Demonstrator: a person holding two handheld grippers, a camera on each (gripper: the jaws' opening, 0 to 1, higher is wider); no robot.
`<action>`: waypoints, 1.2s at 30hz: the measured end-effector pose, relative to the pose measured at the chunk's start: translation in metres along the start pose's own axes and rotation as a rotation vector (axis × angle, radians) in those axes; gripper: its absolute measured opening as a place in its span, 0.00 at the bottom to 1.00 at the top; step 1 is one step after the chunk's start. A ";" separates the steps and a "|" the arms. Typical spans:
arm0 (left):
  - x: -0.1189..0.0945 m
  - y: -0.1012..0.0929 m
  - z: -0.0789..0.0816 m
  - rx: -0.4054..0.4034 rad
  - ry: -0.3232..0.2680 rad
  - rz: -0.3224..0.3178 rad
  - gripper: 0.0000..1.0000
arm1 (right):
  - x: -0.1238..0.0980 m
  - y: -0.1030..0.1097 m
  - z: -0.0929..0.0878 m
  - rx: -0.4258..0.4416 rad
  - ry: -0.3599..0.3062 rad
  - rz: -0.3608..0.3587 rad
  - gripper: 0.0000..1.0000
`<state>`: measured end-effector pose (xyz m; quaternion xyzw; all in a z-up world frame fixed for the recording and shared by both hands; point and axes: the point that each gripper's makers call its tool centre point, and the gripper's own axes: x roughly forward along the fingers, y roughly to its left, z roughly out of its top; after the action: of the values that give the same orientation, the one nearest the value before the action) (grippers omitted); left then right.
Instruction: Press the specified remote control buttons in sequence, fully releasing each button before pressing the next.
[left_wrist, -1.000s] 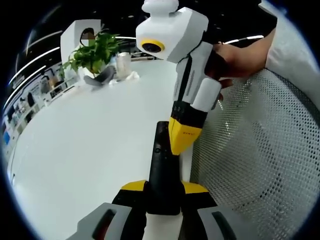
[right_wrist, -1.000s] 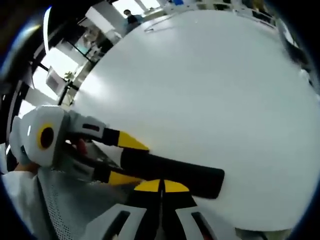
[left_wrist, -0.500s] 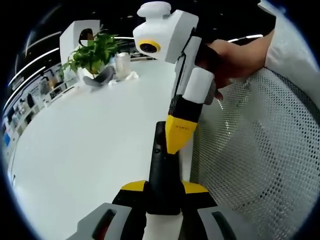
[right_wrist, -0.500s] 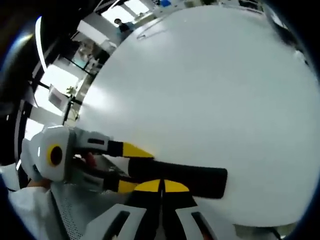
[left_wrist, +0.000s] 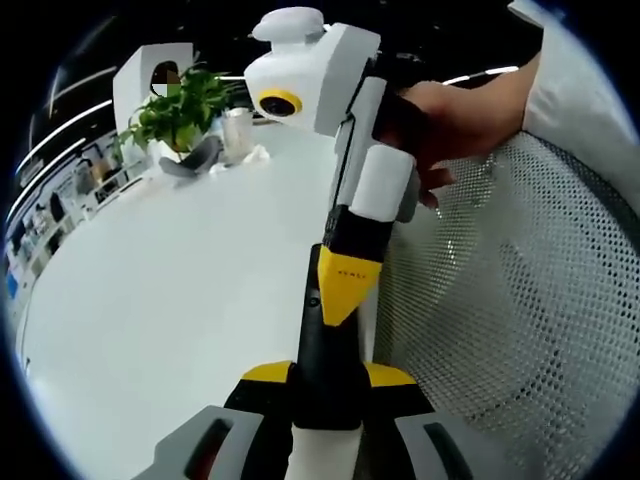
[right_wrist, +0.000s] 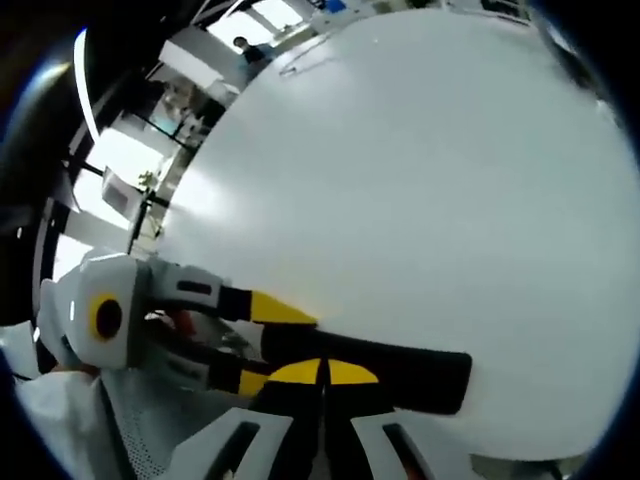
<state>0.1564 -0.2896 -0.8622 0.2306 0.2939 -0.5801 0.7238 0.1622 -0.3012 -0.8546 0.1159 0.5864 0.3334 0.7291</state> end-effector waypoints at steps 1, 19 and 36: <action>0.000 0.000 0.000 0.001 0.000 0.000 0.25 | 0.000 0.000 0.000 0.007 -0.002 0.003 0.00; 0.000 0.002 -0.001 0.003 0.005 0.001 0.25 | -0.001 -0.004 0.004 0.119 -0.025 0.023 0.00; 0.000 0.002 0.000 -0.001 0.001 0.002 0.25 | -0.004 -0.003 0.006 0.047 -0.021 0.009 0.00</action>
<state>0.1583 -0.2888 -0.8625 0.2308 0.2943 -0.5791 0.7244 0.1683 -0.3043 -0.8518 0.1389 0.5860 0.3214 0.7307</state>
